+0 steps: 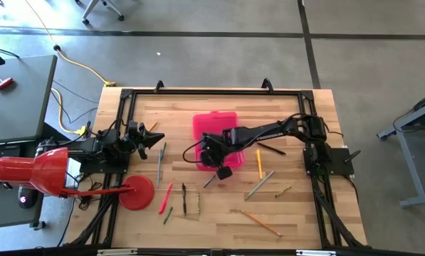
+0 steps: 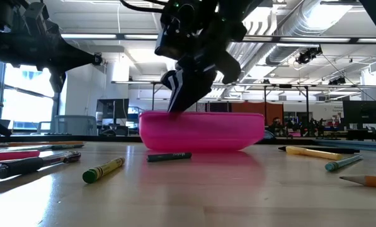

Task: Pick & place school supplies into a supply box
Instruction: Put the purple scissors into the pink supply box

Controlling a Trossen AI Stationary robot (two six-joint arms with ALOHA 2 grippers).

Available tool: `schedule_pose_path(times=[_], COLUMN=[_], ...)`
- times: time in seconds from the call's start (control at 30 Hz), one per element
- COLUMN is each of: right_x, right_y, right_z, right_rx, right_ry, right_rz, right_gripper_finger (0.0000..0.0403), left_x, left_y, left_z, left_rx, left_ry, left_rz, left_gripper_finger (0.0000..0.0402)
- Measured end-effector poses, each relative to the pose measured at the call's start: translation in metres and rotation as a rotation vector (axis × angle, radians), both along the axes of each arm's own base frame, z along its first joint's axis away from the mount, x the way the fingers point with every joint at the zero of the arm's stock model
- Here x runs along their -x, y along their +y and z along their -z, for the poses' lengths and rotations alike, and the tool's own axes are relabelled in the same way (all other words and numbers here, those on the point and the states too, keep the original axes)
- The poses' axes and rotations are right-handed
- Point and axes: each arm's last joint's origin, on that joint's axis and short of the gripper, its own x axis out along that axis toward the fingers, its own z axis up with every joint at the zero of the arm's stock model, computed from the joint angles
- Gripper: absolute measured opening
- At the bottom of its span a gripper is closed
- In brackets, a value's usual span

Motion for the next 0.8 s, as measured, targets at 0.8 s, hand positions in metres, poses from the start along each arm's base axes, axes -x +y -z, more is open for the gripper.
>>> schedule_pose_path(times=[0.8], right_x=[0.014], right_y=[-0.006], right_z=[0.049], right_rx=[0.091], right_ry=[-0.104], right_rz=[0.072], right_gripper_finger=[0.0050], left_x=[0.000], left_y=[0.000], left_z=[0.000], left_rx=[0.000], left_ry=[0.000], left_rz=[-0.001], left_gripper_finger=[0.0033])
